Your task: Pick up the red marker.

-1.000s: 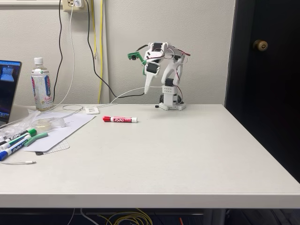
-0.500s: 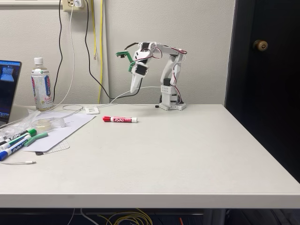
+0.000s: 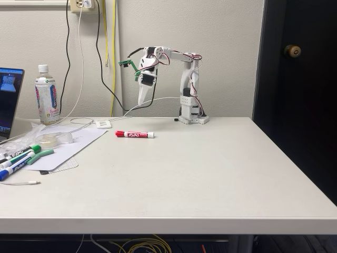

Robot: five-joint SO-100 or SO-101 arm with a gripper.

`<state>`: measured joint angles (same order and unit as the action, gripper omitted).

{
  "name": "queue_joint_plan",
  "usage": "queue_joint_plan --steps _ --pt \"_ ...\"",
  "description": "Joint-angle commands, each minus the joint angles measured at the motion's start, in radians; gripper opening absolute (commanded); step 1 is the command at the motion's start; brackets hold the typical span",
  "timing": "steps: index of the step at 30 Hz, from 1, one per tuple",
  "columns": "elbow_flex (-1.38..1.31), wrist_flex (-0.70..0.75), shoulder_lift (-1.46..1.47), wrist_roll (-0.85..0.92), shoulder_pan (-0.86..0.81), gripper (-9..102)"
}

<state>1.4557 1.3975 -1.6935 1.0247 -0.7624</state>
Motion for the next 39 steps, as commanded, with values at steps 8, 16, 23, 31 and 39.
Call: queue_joint_plan --steps 8,16,23,31,39 --pt "-0.193 0.061 0.071 0.069 -0.040 0" --pt "-0.210 0.061 0.078 0.192 -0.078 0" --pt "-0.210 0.051 0.086 0.258 -0.094 0" --pt "-0.210 0.052 0.084 0.242 -0.095 0" --pt "-0.210 0.029 0.100 -0.072 -0.058 0"
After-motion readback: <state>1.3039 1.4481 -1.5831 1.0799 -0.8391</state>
